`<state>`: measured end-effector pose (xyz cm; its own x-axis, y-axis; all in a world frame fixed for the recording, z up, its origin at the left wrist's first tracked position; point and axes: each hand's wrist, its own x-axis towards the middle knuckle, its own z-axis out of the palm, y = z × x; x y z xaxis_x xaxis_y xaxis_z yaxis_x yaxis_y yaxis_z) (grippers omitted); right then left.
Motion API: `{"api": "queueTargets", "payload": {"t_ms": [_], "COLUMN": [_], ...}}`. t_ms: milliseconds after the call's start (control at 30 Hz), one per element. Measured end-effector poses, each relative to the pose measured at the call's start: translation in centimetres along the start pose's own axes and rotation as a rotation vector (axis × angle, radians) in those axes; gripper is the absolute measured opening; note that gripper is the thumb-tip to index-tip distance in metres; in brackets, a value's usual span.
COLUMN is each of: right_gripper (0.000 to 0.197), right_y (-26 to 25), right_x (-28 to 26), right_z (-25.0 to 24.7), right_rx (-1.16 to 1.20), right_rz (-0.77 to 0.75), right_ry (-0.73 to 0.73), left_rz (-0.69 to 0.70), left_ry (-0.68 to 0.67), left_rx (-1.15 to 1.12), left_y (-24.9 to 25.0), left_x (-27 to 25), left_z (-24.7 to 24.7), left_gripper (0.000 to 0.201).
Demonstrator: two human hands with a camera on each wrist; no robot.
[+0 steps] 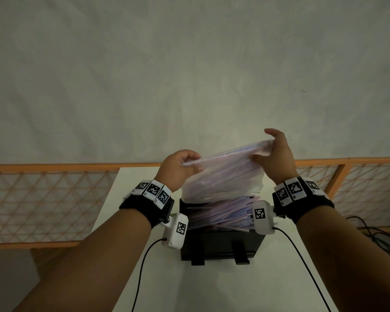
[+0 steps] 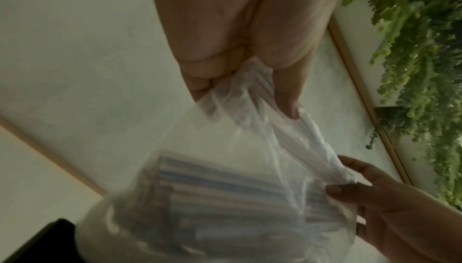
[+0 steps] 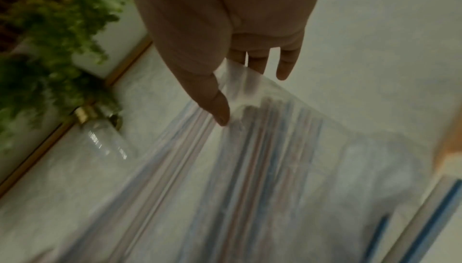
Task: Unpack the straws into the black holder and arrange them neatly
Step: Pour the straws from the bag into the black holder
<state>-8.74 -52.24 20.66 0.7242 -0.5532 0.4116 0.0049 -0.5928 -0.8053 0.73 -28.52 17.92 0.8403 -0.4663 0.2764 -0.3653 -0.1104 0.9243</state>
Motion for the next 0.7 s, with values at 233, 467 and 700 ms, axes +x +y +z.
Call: {"api": "queueTargets", "payload": {"t_ms": [233, 467, 700], "right_gripper": [0.052, 0.012, 0.051], "right_y": [-1.1, -2.8, -3.8], "right_x": [-0.6, -0.3, -0.8], "right_z": [0.1, 0.6, 0.5], "right_rx": [-0.848, -0.636, -0.931], "right_rz": [-0.413, -0.525, -0.436], "right_ry": [-0.186, -0.218, -0.552], "left_rz": [0.036, 0.116, 0.183], "left_ry": [-0.103, -0.115, -0.166], "left_rx": [0.076, 0.289, 0.762], "left_y": [0.5, 1.5, 2.2], "left_x": [-0.3, -0.3, -0.5], "left_z": [0.3, -0.3, -0.1], "left_gripper": [0.029, 0.018, 0.021]}}
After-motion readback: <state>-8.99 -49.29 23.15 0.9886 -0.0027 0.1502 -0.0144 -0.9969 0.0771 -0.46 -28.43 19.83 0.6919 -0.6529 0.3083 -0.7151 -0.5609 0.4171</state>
